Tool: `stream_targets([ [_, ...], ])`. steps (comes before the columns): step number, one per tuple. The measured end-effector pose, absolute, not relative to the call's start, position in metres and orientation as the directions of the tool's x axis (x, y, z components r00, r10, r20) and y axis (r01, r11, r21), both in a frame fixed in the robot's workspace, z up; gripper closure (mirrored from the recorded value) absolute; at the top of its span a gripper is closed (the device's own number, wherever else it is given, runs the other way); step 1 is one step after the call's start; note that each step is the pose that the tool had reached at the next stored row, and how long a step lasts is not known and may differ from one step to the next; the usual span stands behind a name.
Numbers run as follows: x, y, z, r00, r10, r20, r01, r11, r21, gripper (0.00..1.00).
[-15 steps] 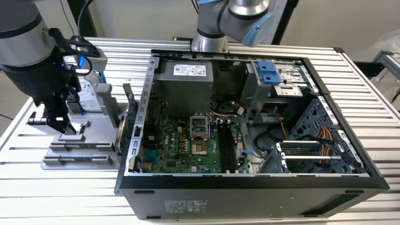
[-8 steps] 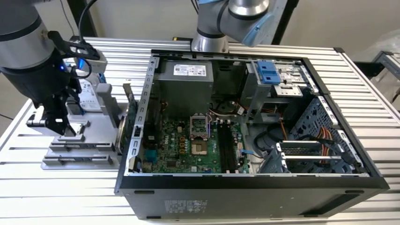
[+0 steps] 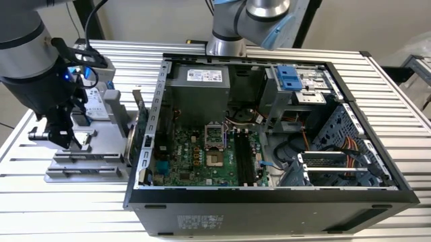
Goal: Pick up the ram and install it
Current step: 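Pick up the ram and move it above insertion slot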
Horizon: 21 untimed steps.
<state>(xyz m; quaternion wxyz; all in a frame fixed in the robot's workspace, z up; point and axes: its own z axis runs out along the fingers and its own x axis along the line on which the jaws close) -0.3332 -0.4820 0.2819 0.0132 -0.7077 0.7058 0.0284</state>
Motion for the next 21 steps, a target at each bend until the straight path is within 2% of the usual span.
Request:
stream_targets([
  [21,-0.337,-0.487,0.270,0.002,-0.998,-0.059,-1.000,-0.004,0.022,0.00],
])
